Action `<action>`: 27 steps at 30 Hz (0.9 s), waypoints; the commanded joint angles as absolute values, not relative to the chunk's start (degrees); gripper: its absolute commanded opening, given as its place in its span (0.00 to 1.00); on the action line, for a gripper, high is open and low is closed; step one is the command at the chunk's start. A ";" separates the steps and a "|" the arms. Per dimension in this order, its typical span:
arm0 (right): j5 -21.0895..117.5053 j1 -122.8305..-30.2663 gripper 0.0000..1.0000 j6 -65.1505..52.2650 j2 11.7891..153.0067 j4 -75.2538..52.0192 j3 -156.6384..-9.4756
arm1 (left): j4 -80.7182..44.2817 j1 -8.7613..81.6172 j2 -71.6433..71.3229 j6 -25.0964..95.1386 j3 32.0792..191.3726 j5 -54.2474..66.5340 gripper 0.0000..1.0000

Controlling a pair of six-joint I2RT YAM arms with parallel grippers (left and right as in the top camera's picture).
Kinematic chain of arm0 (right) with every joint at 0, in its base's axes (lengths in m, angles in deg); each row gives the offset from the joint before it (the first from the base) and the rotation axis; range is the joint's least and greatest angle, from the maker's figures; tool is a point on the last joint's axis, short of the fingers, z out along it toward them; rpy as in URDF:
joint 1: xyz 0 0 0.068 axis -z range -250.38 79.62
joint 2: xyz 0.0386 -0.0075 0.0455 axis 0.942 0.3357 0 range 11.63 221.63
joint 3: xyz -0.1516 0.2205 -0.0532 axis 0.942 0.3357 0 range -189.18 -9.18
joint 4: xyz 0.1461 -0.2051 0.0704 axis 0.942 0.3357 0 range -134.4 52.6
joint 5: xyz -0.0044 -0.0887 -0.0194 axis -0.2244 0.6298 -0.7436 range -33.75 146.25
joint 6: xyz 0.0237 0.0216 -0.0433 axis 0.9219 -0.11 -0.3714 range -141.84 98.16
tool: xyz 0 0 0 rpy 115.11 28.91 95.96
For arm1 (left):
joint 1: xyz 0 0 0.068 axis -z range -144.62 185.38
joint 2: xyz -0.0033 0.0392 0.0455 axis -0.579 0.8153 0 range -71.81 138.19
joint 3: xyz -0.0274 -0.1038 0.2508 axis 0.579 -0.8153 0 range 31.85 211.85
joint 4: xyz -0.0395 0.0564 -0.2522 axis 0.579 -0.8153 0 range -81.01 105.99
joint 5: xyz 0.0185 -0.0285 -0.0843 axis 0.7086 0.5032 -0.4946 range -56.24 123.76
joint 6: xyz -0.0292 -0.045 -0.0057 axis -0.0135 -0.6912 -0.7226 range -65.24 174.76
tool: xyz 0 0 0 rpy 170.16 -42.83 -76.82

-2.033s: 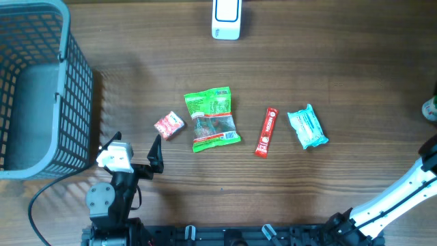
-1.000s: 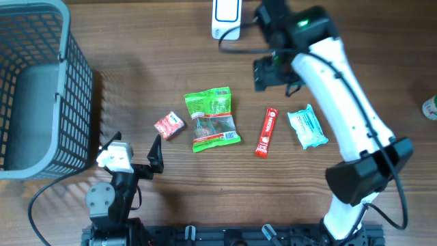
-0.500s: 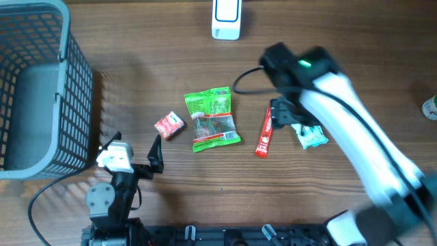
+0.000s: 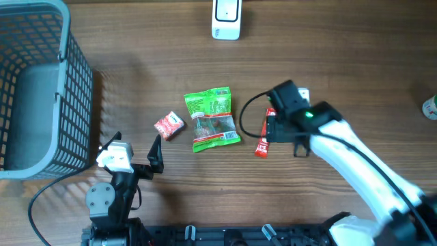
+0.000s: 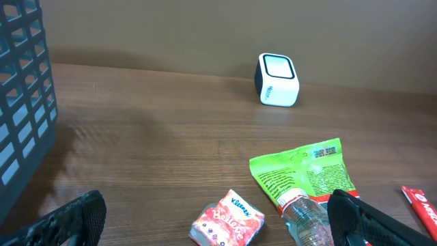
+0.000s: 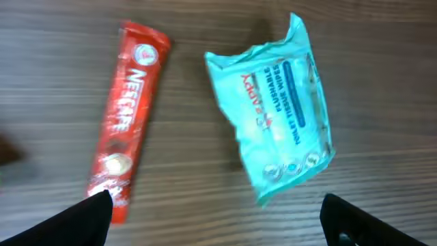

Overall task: Scan the item barcode
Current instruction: 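Reach the right gripper to the mint-green wipes pack and grasp it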

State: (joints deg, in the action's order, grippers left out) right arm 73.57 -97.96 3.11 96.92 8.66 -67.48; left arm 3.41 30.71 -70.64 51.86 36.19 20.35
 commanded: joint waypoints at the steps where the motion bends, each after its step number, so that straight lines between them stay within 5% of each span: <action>1: 83.12 -97.85 0.95 0.64 102.78 7.06 -67.70 | 3.61 30.38 -70.88 51.29 35.82 19.87 1.00; 7: 88.39 -96.93 0.92 -3.89 108.75 3.41 -67.70 | 3.61 30.38 -70.88 51.29 35.82 19.87 1.00; 12: 87.19 -93.87 0.77 -4.93 113.77 2.99 -67.68 | 3.61 30.38 -70.88 51.29 35.82 19.85 1.00; 20: 83.82 -92.17 0.75 -5.31 122.63 2.10 -67.66 | 3.61 30.38 -70.88 51.29 35.82 19.85 1.00; 22: 83.80 -92.17 0.54 -5.24 124.75 2.23 -67.66 | 3.61 30.38 -70.88 51.29 35.82 19.87 1.00; 24: 82.53 -92.10 0.20 -3.97 125.20 2.75 -67.66 | 3.61 30.38 -70.88 51.29 35.82 19.85 1.00; 27: 77.51 -92.12 0.05 -2.14 124.57 3.52 -68.38 | 3.61 30.38 -70.88 51.29 35.82 19.85 1.00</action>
